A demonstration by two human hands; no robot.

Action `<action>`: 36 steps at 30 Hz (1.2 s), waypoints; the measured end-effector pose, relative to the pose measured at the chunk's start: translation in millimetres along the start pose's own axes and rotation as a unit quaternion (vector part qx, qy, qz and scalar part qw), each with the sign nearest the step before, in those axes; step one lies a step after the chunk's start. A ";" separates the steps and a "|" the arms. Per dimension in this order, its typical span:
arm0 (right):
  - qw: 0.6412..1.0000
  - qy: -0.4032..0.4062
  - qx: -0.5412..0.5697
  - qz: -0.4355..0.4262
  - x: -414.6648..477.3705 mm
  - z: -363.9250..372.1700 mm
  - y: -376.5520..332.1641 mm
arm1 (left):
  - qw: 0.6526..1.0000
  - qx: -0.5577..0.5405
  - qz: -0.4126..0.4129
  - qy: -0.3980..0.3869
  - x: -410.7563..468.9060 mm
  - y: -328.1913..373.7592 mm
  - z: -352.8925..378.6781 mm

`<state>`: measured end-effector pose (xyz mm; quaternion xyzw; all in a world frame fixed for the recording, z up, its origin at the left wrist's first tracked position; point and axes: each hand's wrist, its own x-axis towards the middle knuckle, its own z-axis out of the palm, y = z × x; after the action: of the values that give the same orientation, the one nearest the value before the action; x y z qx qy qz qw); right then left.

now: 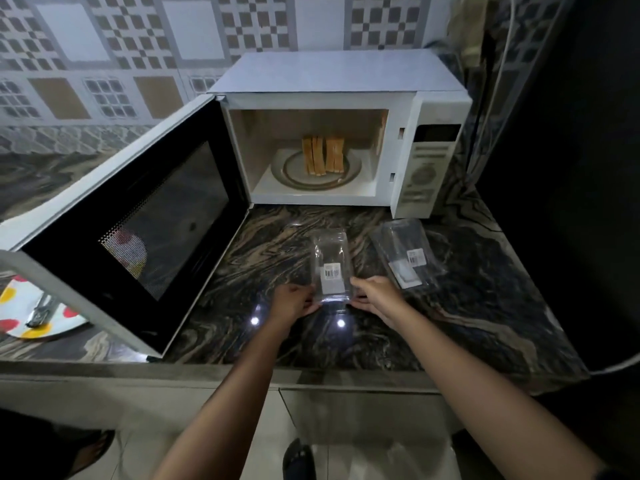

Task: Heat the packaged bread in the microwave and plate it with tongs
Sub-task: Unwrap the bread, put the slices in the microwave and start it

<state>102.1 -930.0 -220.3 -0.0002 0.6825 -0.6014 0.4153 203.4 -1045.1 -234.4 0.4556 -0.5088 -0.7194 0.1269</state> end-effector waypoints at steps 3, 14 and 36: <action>1.000 -0.001 -0.010 -0.002 -2.4 -5.6 4.4 | 1.000 0.005 0.016 -0.007 -3.8 -4.3 -2.5; 0.996 0.031 -0.088 -0.013 -3.8 1.2 8.6 | 0.996 0.058 0.051 0.041 -0.4 -13.5 0.6; 0.930 0.264 -0.225 -0.122 -26.5 -124.9 -43.9 | 0.958 0.254 0.003 -0.136 -27.5 16.0 122.8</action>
<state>26.7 -826.3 -177.8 -0.0181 0.8799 -0.4561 0.1322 117.8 -958.8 -198.1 0.3686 -0.6885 -0.6216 -0.0609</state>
